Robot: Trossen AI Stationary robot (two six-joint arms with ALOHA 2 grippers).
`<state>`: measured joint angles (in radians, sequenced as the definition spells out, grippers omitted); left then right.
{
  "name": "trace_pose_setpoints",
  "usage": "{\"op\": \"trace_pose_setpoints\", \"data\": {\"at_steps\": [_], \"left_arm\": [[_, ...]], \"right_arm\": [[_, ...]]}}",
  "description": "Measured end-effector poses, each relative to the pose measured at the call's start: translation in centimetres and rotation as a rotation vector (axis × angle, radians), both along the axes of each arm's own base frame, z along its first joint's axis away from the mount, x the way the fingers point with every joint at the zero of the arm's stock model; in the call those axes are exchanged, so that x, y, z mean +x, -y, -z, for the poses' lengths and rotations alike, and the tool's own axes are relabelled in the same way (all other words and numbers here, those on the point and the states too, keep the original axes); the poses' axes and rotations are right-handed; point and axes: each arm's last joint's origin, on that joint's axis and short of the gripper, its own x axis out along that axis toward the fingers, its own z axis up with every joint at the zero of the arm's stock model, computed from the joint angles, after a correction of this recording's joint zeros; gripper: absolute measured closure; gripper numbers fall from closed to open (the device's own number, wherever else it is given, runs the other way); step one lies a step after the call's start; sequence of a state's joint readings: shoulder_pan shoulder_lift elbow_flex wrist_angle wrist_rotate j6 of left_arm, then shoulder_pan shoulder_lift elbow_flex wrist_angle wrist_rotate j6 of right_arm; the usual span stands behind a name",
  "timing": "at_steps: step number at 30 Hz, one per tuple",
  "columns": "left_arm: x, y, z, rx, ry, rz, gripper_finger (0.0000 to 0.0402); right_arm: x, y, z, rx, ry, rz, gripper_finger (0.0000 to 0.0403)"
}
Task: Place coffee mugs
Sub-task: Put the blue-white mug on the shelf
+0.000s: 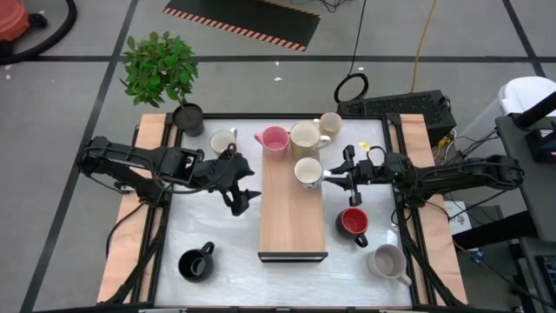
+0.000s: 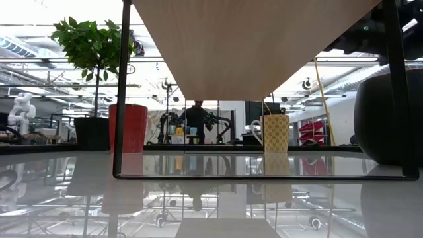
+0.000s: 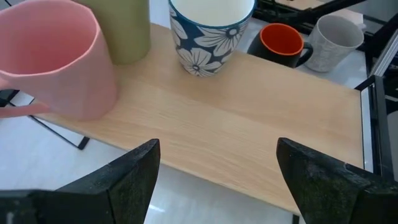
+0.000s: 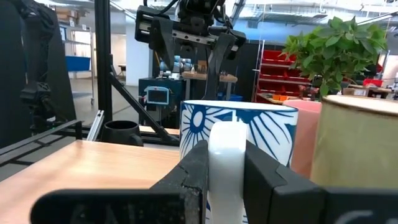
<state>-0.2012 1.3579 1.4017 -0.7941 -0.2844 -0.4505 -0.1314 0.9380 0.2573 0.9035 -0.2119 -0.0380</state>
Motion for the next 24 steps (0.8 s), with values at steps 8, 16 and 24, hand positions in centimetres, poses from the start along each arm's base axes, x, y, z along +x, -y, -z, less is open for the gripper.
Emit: {"op": "trace_pose_setpoints", "data": {"at_steps": [8, 16, 24], "left_arm": [[0.0, -0.1, 0.0, 0.005, -0.001, 0.000, 0.0076], [0.0, -0.3, 0.1, 0.014, -0.013, 0.019, 0.0076], [-0.1, -0.3, 0.1, 0.014, -0.027, 0.022, 0.0076]], "right_arm": [[0.6, 0.1, 0.4, -0.001, 0.005, 0.000, 0.0354], [1.0, 0.1, 0.9, 0.004, -0.021, 0.003, 0.0336], [1.1, 0.2, 1.0, 0.004, -0.027, 0.005, 0.0336]]}}
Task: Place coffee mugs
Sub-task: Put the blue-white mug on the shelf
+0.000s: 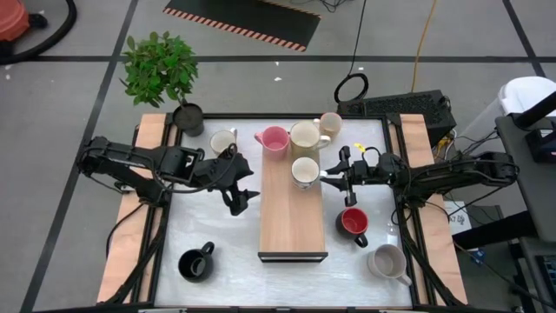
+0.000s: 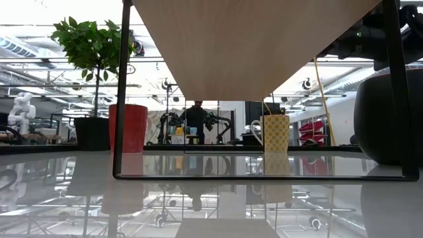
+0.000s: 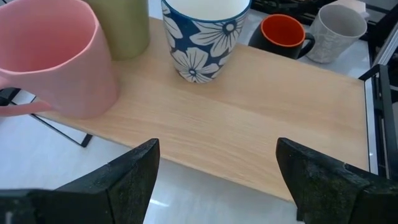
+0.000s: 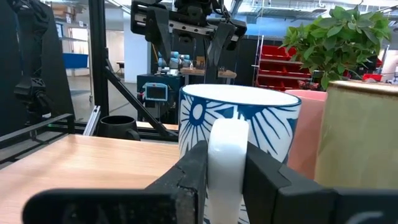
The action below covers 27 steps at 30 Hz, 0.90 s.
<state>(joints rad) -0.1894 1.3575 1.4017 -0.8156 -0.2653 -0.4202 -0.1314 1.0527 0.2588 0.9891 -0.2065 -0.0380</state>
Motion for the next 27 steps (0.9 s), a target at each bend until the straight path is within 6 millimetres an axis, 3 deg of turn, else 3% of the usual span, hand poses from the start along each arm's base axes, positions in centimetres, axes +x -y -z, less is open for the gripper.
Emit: {"op": "trace_pose_setpoints", "data": {"at_steps": [17, 27], "left_arm": [[-0.22, 0.27, 0.17, -0.019, -0.021, -0.012, 0.0076], [-0.25, 0.47, 0.17, -0.025, -0.019, -0.010, 0.0076]], "right_arm": [[0.02, 0.30, 0.16, 0.004, -0.012, 0.101, 0.0331], [-0.01, 0.40, 0.08, -0.002, -0.002, 0.136, 0.0350]]}}
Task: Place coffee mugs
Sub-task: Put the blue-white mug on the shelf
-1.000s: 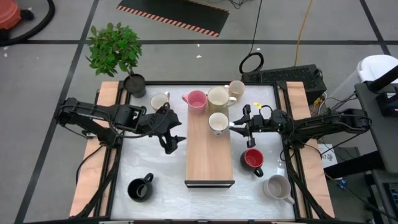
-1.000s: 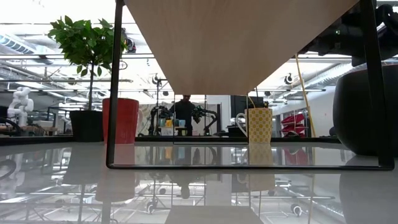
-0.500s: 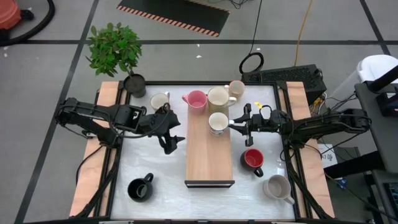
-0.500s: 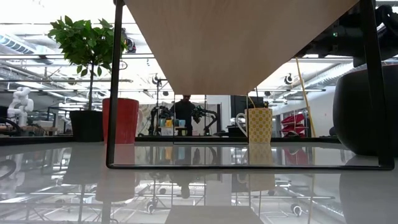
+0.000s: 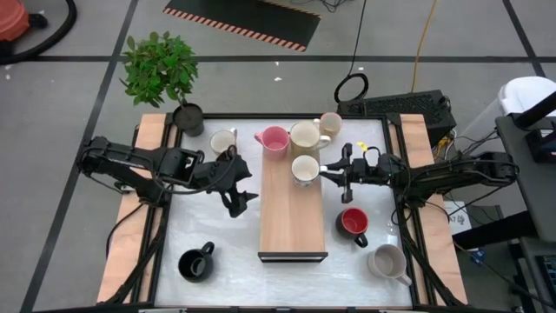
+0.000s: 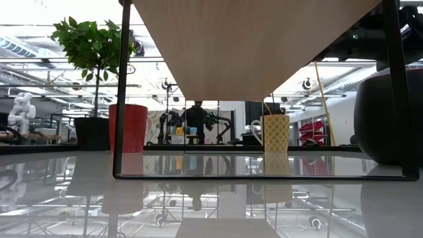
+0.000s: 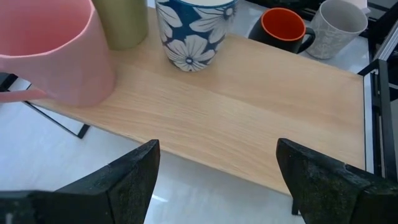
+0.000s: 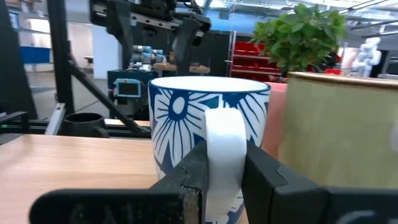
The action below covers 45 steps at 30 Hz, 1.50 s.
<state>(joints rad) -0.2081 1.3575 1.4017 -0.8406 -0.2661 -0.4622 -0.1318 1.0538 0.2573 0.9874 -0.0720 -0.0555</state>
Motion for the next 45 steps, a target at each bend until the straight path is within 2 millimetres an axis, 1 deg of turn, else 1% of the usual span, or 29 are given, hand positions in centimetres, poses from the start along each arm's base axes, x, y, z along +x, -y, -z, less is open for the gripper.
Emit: {"op": "trace_pose_setpoints", "data": {"at_steps": [4, 11, 21, 26, 32, 34, 38, 42, 45], "left_arm": [[0.0, 0.0, 0.0, -0.003, 0.005, -0.001, 0.0076], [0.0, 0.1, 0.0, -0.014, 0.008, -0.009, 0.0076], [0.0, 0.1, 0.0, -0.014, 0.007, -0.009, 0.0076], [-0.1, 0.1, 0.1, -0.010, -0.009, -0.009, 0.0076], [-0.8, -0.1, 0.7, -0.020, -0.096, -0.060, 0.0076], [-1.1, -0.4, 0.9, -0.036, -0.129, -0.099, 0.0076], [-1.5, -1.6, 1.3, -0.077, -0.197, -0.195, 0.0078], [-1.7, -3.0, 1.6, -0.079, -0.240, -0.248, 0.0100], [-1.9, -4.0, 1.7, -0.063, -0.275, -0.246, 0.0122]], "right_arm": [[0.0, 0.2, 0.0, 0.001, 0.002, 0.060, 0.0338], [0.0, 0.2, 0.0, -0.004, 0.004, 0.066, 0.0347], [0.0, 0.1, -0.1, 0.049, 0.015, 0.036, 0.0296], [-0.3, 0.1, -0.5, 0.049, 0.038, 0.035, 0.0290], [-0.9, 0.0, -1.3, 0.099, 0.079, 0.026, 0.0289], [-1.1, -0.1, -1.4, 0.135, 0.073, 0.019, 0.0289], [-1.6, -0.2, -1.7, 0.190, 0.076, 0.010, 0.0289], [-2.2, -0.2, -2.5, 0.199, 0.125, 0.003, 0.0289], [-2.7, -0.2, -3.1, 0.232, 0.166, 0.006, 0.0289]]}}
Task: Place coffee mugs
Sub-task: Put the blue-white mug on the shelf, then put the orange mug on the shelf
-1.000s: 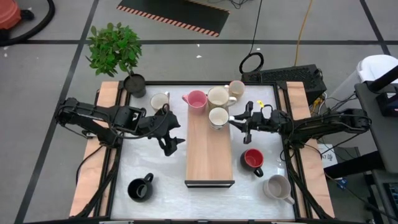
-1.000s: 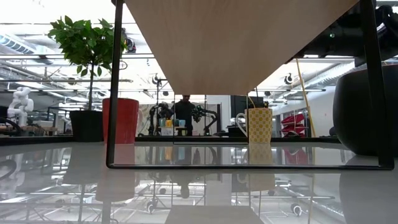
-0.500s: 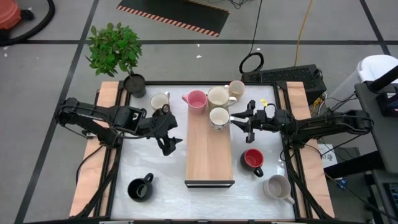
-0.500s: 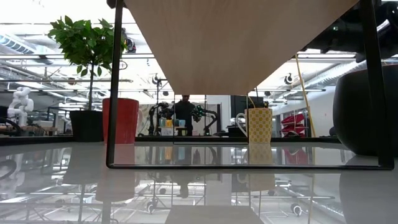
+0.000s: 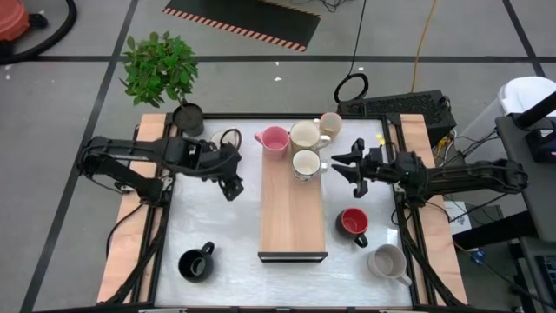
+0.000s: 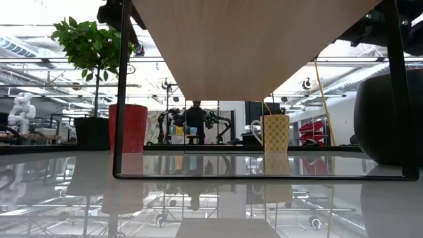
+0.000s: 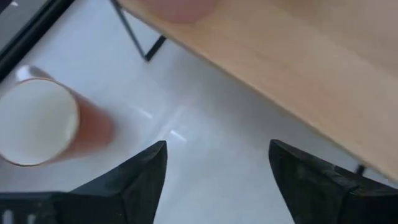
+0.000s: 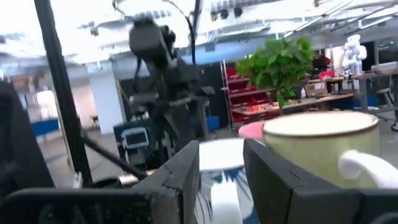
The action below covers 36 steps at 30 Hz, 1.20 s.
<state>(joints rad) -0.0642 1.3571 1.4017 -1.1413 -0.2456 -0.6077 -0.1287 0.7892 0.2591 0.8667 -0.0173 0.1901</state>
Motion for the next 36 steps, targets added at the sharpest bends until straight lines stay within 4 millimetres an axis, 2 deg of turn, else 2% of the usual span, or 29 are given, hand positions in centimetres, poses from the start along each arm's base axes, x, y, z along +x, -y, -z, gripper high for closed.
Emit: {"op": "trace_pose_setpoints", "data": {"at_steps": [6, 14, 23, 29, 36], "left_arm": [[-0.6, -2.2, 0.3, 0.034, -0.089, 0.008, 0.0144], [-1.7, -6.5, 0.8, 0.094, -0.204, -0.019, 0.0145], [-1.9, -8.9, 3.5, 0.238, -0.337, 0.336, 0.0145], [-2.3, -10.3, 6.9, 0.260, -0.397, 0.402, 0.0145], [-2.7, -11.1, 8.7, 0.281, -0.409, 0.425, 0.0145]], "right_arm": [[-0.2, 0.1, -2.1, 0.112, 0.042, 0.016, 0.0289], [0.3, 0.3, -6.4, 0.266, 0.063, 0.005, 0.0289], [-0.1, 0.5, -10.2, 0.303, 0.175, 0.081, 0.0289], [-0.1, 0.3, -10.5, 0.317, 0.176, 0.067, 0.0289], [0.8, 0.0, -9.8, 0.335, 0.125, 0.092, 0.0289]]}}
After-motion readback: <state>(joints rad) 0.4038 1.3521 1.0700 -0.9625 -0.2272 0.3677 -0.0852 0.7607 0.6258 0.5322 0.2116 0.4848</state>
